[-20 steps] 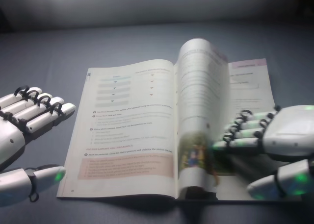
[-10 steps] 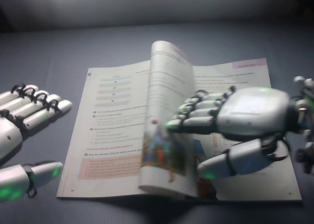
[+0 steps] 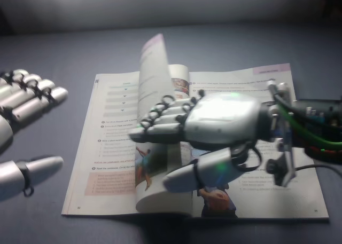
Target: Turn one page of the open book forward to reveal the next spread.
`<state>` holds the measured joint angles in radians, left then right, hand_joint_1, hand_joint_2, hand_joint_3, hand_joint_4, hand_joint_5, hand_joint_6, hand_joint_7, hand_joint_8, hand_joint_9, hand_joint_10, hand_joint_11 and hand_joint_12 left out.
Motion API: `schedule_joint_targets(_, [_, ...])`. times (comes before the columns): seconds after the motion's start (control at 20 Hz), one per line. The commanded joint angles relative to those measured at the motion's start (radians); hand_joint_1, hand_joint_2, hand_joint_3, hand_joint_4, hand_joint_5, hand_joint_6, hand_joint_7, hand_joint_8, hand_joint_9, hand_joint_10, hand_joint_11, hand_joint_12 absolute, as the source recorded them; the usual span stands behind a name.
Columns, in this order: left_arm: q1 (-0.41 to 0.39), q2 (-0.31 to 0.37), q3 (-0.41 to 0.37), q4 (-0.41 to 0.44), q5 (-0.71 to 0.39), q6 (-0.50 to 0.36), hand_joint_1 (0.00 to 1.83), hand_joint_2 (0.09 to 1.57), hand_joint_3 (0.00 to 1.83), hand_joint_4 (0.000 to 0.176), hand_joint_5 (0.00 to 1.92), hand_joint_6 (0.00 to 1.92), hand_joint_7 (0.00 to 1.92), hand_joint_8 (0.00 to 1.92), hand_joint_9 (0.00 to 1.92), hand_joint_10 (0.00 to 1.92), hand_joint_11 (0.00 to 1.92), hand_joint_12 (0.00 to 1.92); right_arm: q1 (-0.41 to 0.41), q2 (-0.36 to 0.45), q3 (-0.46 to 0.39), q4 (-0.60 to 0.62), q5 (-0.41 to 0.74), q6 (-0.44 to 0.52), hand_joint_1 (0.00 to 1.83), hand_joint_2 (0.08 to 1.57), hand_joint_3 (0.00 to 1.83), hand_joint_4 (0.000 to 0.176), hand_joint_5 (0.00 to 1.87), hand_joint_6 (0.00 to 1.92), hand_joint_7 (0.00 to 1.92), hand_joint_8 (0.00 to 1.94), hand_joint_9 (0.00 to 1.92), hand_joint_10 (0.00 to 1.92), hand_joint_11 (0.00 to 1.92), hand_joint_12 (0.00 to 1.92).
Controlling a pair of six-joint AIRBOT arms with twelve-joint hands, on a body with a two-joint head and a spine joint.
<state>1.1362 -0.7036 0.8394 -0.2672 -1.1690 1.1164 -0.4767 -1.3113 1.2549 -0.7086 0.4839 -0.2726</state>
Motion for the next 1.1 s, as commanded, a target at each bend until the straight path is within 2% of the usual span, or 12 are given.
schedule_joint_targets(0.0, [-0.01, 0.012, 0.007, -0.013, -0.138, -0.004, 0.0, 1.29, 0.0, 0.0, 0.09, 0.01, 0.09, 0.0, 0.05, 0.0, 0.04, 0.0, 0.013, -0.007, 0.001, 0.028, 0.117, 0.003, 0.0, 1.25, 0.0, 0.0, 0.06, 0.0, 0.11, 0.0, 0.09, 0.0, 0.03, 0.01])
schedule_joint_targets(0.2, [-0.01, 0.032, 0.012, -0.031, -0.171, -0.004, 0.0, 1.29, 0.0, 0.0, 0.05, 0.0, 0.05, 0.0, 0.0, 0.0, 0.0, 0.0, 0.019, -0.031, -0.023, -0.028, 0.157, 0.003, 0.0, 1.27, 0.0, 0.0, 0.23, 0.01, 0.27, 0.01, 0.24, 0.01, 0.13, 0.05])
schedule_joint_targets(0.25, [-0.01, 0.037, 0.013, -0.034, -0.175, -0.004, 0.0, 1.28, 0.0, 0.006, 0.05, 0.0, 0.04, 0.0, 0.0, 0.0, 0.0, 0.0, 0.024, -0.035, -0.034, -0.052, 0.161, 0.003, 0.0, 1.26, 0.0, 0.0, 0.39, 0.02, 0.43, 0.02, 0.35, 0.02, 0.21, 0.09])
schedule_joint_targets(0.35, [-0.009, 0.04, 0.013, -0.038, -0.177, -0.004, 0.0, 1.26, 0.0, 0.005, 0.08, 0.01, 0.08, 0.01, 0.02, 0.01, 0.0, 0.0, 0.027, -0.05, -0.045, -0.071, 0.175, 0.003, 0.0, 1.25, 0.0, 0.0, 0.51, 0.02, 0.52, 0.02, 0.45, 0.02, 0.27, 0.11])
schedule_joint_targets(0.4, [-0.009, 0.04, 0.014, -0.038, -0.176, -0.004, 0.0, 1.25, 0.0, 0.012, 0.08, 0.01, 0.07, 0.01, 0.02, 0.0, 0.0, 0.0, 0.027, -0.065, -0.045, -0.072, 0.195, 0.003, 0.0, 1.25, 0.0, 0.0, 0.52, 0.02, 0.53, 0.01, 0.45, 0.02, 0.27, 0.1])
schedule_joint_targets(0.55, [-0.01, 0.04, 0.016, -0.037, -0.171, -0.004, 0.0, 1.27, 0.0, 0.0, 0.1, 0.02, 0.1, 0.01, 0.05, 0.01, 0.01, 0.01, 0.037, -0.078, -0.05, -0.1, 0.251, 0.003, 0.0, 1.26, 0.0, 0.0, 0.41, 0.0, 0.47, 0.0, 0.42, 0.0, 0.28, 0.11])
schedule_joint_targets(0.65, [-0.01, 0.04, 0.019, -0.037, -0.167, -0.004, 0.0, 1.27, 0.0, 0.006, 0.08, 0.01, 0.09, 0.01, 0.03, 0.01, 0.0, 0.0, 0.044, -0.078, -0.055, -0.122, 0.297, 0.003, 0.0, 1.26, 0.0, 0.0, 0.52, 0.01, 0.59, 0.01, 0.51, 0.01, 0.32, 0.14])
schedule_joint_targets(0.7, [-0.009, 0.042, 0.02, -0.037, -0.165, -0.004, 0.0, 1.28, 0.0, 0.0, 0.09, 0.01, 0.09, 0.01, 0.04, 0.01, 0.01, 0.0, 0.045, -0.078, -0.056, -0.136, 0.319, 0.003, 0.0, 1.24, 0.0, 0.0, 0.58, 0.0, 0.65, 0.01, 0.55, 0.01, 0.36, 0.32])
schedule_joint_targets(0.75, [-0.009, 0.045, 0.022, -0.037, -0.161, -0.004, 0.0, 1.3, 0.01, 0.0, 0.1, 0.01, 0.11, 0.01, 0.07, 0.02, 0.03, 0.01, 0.047, -0.078, -0.056, -0.151, 0.341, 0.003, 0.0, 1.29, 0.0, 0.0, 0.67, 0.0, 0.68, 0.0, 0.57, 0.0, 0.23, 0.48])
schedule_joint_targets(0.9, [-0.009, 0.047, 0.027, -0.038, -0.151, -0.004, 0.0, 1.3, 0.01, 0.0, 0.1, 0.01, 0.1, 0.01, 0.06, 0.01, 0.03, 0.01, 0.061, -0.078, -0.053, -0.166, 0.401, 0.003, 0.0, 1.29, 0.0, 0.0, 0.64, 0.01, 0.66, 0.0, 0.56, 0.0, 0.26, 0.51])
schedule_joint_targets(0.95, [-0.009, 0.047, 0.028, -0.038, -0.149, -0.004, 0.0, 1.29, 0.0, 0.0, 0.1, 0.01, 0.11, 0.01, 0.07, 0.01, 0.03, 0.01, 0.075, -0.078, -0.057, -0.167, 0.428, 0.003, 0.0, 1.24, 0.0, 0.0, 0.72, 0.01, 0.73, 0.0, 0.63, 0.0, 0.34, 0.61])
schedule_joint_targets(1.05, [-0.009, 0.047, 0.03, -0.038, -0.149, -0.004, 0.0, 1.33, 0.02, 0.0, 0.11, 0.01, 0.12, 0.01, 0.08, 0.01, 0.04, 0.02, 0.101, -0.079, -0.061, -0.17, 0.463, 0.003, 0.0, 1.22, 0.0, 0.0, 0.71, 0.01, 0.73, 0.0, 0.63, 0.0, 0.25, 0.58])
